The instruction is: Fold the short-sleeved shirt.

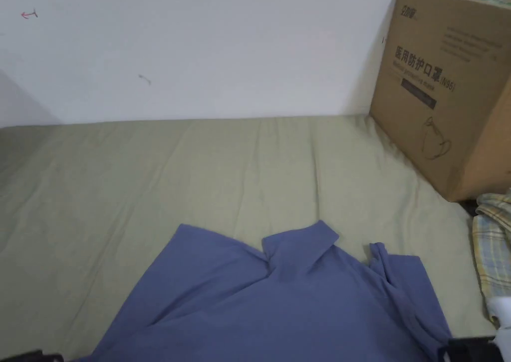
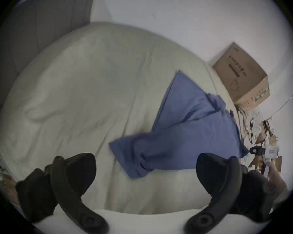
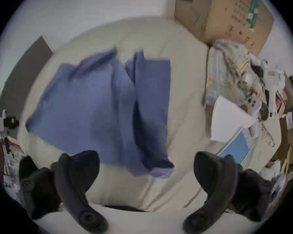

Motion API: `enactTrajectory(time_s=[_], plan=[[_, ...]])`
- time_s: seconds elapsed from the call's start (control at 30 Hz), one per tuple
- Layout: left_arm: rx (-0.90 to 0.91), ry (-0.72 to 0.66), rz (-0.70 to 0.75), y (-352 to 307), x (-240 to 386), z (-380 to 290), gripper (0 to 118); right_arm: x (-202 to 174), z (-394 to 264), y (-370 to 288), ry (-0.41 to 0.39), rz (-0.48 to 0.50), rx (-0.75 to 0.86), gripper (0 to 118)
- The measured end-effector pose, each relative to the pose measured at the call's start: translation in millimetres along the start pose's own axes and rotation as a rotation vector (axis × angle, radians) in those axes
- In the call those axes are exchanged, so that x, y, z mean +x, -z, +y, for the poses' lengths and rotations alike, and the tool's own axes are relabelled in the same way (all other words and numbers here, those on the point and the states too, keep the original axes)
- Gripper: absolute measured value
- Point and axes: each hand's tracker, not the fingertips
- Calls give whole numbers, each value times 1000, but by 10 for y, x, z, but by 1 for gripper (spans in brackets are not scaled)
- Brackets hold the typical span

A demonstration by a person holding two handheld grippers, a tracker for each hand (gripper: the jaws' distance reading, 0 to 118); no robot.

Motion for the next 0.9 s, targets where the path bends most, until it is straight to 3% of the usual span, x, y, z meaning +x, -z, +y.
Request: enactTrajectory(time_s=[0.17,0.2,0.23,0.27,0.3,0.33,0.37,0.4,0.43,0.67,0.7,0.73,0.8,0.9], plan=[[116,75,71,-553,227,-43,118,-319,163,-603,32,86,166,112],[138,92,95,-623,283,-61,117,-445,197,-662,31,83,171,101],[153,110,137,-685,338,-90,114,-517,221,-724,24,103,185,78],[134,122,168,-753,396,-117,101,-603,242,-806,10,149,232,39],[113,126,164,-762,407,-47,54,-662,261,-864,-9,168,263,0],[113,132,151,-792,431,-58,54,-652,295,-835,-23,193,307,0],[106,143,134,-810,451,-89,39,-683,317,-854,-27,202,346,0],[94,155,133,-795,472,-114,10,-714,336,-875,-27,236,370,0],[77,159,155,-768,446,-64,0,-734,372,-866,-20,244,360,0],[-121,-33,188,-24,-104,162,0,-875,405,-784,-2,290,298,0],[-125,-36,182,80,-153,208,4,-887,383,-763,-1,291,287,0],[-136,-50,174,186,-195,220,29,-858,394,-735,2,289,270,0],[-158,-53,212,418,-255,232,118,-860,350,-697,-4,276,245,0],[-156,-49,220,626,-223,174,116,-841,321,-646,-2,272,213,0]])
